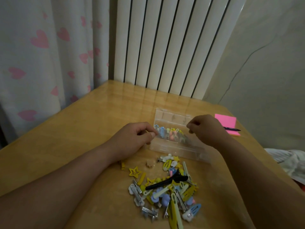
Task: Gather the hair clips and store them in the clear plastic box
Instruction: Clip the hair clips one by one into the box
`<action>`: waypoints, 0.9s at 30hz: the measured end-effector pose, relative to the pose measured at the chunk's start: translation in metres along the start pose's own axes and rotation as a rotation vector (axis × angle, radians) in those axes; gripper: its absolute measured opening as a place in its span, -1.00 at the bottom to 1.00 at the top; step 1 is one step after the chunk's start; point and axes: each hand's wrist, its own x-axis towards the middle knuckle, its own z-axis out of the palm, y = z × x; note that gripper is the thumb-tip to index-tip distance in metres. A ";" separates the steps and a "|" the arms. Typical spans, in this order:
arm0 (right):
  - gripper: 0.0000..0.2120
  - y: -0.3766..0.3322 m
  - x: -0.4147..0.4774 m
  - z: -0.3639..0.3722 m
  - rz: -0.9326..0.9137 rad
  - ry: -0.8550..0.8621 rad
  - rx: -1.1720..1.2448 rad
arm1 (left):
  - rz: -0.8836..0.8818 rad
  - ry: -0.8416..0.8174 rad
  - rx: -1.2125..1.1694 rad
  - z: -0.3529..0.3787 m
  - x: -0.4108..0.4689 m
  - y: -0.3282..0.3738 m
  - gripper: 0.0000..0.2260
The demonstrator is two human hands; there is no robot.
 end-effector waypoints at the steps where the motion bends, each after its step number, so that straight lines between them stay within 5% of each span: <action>1: -0.85 -0.002 -0.008 -0.001 -0.024 0.064 0.048 | 0.000 -0.002 -0.001 0.000 0.000 0.000 -0.87; 5: -0.88 -0.018 -0.047 -0.003 -0.146 0.220 0.272 | 0.015 -0.009 -0.003 0.000 0.000 -0.002 -0.86; 8: -0.88 -0.030 -0.070 -0.003 -0.242 0.150 0.335 | 0.011 -0.006 0.006 0.000 -0.001 -0.001 -0.85; 15: -0.86 -0.057 -0.095 0.013 -0.454 -0.125 0.130 | -0.035 0.105 -0.107 -0.005 0.003 0.000 -0.81; 27: -0.67 -0.097 -0.104 0.048 -0.652 -0.265 -0.073 | -0.276 0.329 -0.713 -0.003 0.016 0.004 -0.57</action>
